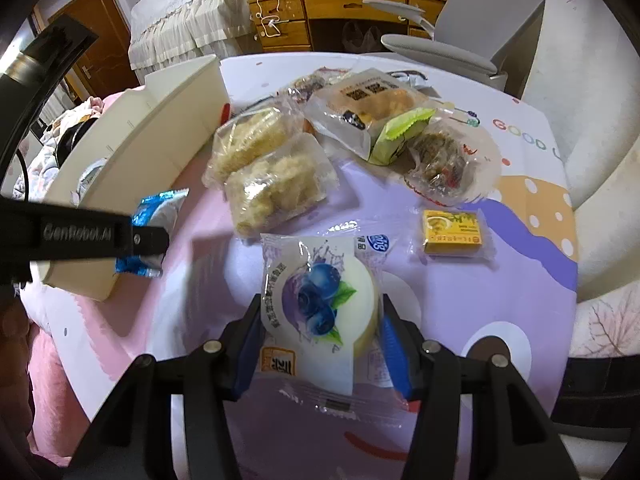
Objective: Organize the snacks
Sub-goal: 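Carry the blue biscuit and blueberry cake into the tray and open both tools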
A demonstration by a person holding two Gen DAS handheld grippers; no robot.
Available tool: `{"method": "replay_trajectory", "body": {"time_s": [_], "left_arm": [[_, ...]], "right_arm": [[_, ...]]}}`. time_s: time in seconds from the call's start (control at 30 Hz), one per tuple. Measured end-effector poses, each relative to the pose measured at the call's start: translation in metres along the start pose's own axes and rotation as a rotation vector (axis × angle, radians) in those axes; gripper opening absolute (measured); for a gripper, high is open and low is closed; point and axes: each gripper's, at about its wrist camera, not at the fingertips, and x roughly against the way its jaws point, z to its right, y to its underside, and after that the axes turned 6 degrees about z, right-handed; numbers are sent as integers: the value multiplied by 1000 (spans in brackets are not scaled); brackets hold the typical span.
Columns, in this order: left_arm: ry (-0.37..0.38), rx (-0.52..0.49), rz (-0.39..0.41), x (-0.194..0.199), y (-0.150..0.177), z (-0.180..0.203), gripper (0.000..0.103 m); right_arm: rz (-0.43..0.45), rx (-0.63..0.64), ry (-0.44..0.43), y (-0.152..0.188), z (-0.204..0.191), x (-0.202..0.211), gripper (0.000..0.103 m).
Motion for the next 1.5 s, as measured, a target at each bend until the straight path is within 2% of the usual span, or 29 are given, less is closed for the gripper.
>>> {"method": "replay_trajectory", "body": {"time_s": [0.13,0.7,0.93,1.17,1.5], "left_arm": [[41,-44,5,21,11,4,23],[190,-160,153,112,30,-48,23],[207,-154,225,138,17,-88,23],[236,-169,262,155,-3,-134,23],[280,-212,248,159,-32,-193,23]], "right_arm": [[6,0,0,1,-3,12,54],[83,-55,-19,1,-41,68,53],[132,-108,-43,-12,-66,84,53],[177,-177,-58,-27,-95,88,53],[224,-185,-45,-47,-159,85,53]]}}
